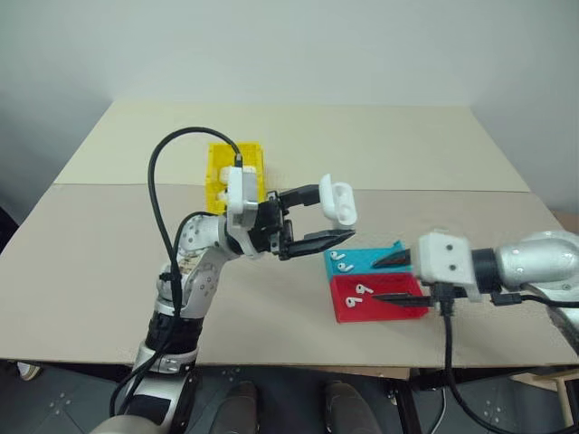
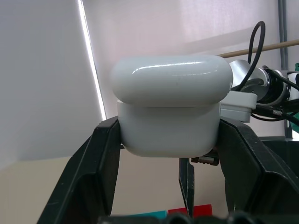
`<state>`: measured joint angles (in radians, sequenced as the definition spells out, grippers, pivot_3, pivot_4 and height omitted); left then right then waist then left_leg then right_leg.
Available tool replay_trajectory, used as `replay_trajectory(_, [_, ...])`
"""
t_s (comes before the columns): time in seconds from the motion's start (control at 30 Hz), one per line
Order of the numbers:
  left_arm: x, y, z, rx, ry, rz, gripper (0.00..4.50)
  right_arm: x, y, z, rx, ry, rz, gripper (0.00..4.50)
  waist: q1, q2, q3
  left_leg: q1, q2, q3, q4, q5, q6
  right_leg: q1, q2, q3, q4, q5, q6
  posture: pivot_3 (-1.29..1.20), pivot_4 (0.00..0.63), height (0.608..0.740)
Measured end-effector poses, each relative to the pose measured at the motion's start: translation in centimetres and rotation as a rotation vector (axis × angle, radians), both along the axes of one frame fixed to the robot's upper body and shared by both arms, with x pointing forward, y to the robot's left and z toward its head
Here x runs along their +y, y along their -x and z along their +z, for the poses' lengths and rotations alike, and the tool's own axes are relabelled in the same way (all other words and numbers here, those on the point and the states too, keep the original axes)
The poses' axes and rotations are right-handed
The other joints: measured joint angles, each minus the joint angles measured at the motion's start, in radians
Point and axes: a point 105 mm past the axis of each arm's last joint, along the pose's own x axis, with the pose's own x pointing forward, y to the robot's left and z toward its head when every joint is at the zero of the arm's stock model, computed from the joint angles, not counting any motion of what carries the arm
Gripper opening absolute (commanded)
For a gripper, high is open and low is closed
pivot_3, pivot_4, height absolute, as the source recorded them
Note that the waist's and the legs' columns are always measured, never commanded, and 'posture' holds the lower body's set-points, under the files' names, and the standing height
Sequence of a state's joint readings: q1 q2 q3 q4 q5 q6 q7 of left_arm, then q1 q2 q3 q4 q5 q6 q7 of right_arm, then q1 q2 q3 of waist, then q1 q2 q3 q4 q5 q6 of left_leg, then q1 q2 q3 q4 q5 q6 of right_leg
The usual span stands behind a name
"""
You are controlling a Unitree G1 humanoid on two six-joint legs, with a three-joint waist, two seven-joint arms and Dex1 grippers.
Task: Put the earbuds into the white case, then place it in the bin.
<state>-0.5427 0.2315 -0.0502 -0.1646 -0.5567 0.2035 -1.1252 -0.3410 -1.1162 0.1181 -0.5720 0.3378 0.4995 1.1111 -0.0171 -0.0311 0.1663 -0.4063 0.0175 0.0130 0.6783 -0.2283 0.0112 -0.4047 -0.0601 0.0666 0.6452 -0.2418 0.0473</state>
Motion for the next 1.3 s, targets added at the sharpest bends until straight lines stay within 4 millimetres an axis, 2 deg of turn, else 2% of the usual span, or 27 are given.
replay_trajectory(0.2, [1.3, -0.4, -1.5, 0.043, -0.005, 0.060, 2.78, 1.4, -0.6, -2.9, 0.007, 0.198, 0.012, 2.15, 0.002, 0.000, 0.000, -0.001, 0.000, -0.001, 0.000, 0.000, 0.000, -0.001, 0.000, 0.000, 0.000, 0.000, 0.000, 0.00, 0.150, 0.740])
replay_trajectory(0.3, [1.4, -0.6, -1.5, 0.052, 0.003, 0.077, 2.78, 2.2, -1.1, -3.4, -0.018, 0.242, 0.034, 2.15, 0.007, 0.000, 0.000, -0.001, 0.000, -0.002, 0.000, 0.000, 0.000, -0.001, -0.001, -0.001, -0.001, 0.000, 0.000, 0.00, 0.150, 0.740])
replay_trajectory(0.47, [1.4, -0.5, -1.8, 0.067, 0.008, 0.087, 2.78, 2.2, -1.3, -4.6, 0.011, 0.305, 0.044, 2.15, 0.006, 0.000, 0.000, -0.001, 0.000, -0.003, 0.000, 0.000, 0.000, -0.001, -0.001, -0.001, -0.001, 0.000, 0.000, 0.00, 0.150, 0.740])
replay_trajectory(0.7, [1.4, -0.3, -1.3, 0.062, 0.024, 0.102, 2.78, 2.3, -1.4, -5.8, 0.057, 0.338, 0.052, 2.15, 0.003, 0.000, 0.000, -0.001, 0.001, -0.005, 0.000, 0.000, 0.000, -0.001, 0.000, -0.001, -0.001, 0.000, 0.000, 0.00, 0.150, 0.740])
replay_trajectory(1.03, [1.6, -0.1, -1.3, 0.075, 0.034, 0.113, 2.78, 2.6, -2.6, -6.7, 0.055, 0.329, 0.024, 2.15, 0.003, 0.000, 0.000, -0.001, 0.000, -0.006, 0.000, 0.000, 0.000, -0.001, 0.000, -0.001, -0.001, 0.000, 0.000, 0.00, 0.150, 0.740])
replay_trajectory(1.13, [1.6, -0.1, -1.2, 0.072, 0.034, 0.114, 2.78, 2.6, -2.6, -6.7, 0.057, 0.334, 0.033, 1.52, 0.003, 0.000, 0.000, 0.000, 0.000, -0.006, 0.000, 0.000, 0.000, 0.000, 0.000, -0.001, -0.001, 0.000, 0.000, 0.00, 0.150, 0.740])
replay_trajectory(1.23, [1.6, -0.1, -1.3, 0.075, 0.032, 0.116, 2.78, 2.6, -2.7, -6.8, 0.052, 0.337, 0.040, 0.61, 0.003, 0.000, 0.000, 0.000, 0.000, -0.006, 0.000, 0.000, 0.000, 0.000, 0.000, -0.001, -0.001, 0.000, 0.000, 0.00, 0.150, 0.740])
replay_trajectory(1.3, [1.7, -0.1, -1.3, 0.075, 0.030, 0.116, 2.78, 2.7, -2.8, -6.7, 0.041, 0.341, 0.044, 0.61, 0.003, 0.000, 0.000, 0.000, 0.000, -0.006, -0.001, 0.000, 0.000, 0.000, 0.000, -0.001, -0.001, 0.000, 0.000, 0.00, 0.150, 0.740])
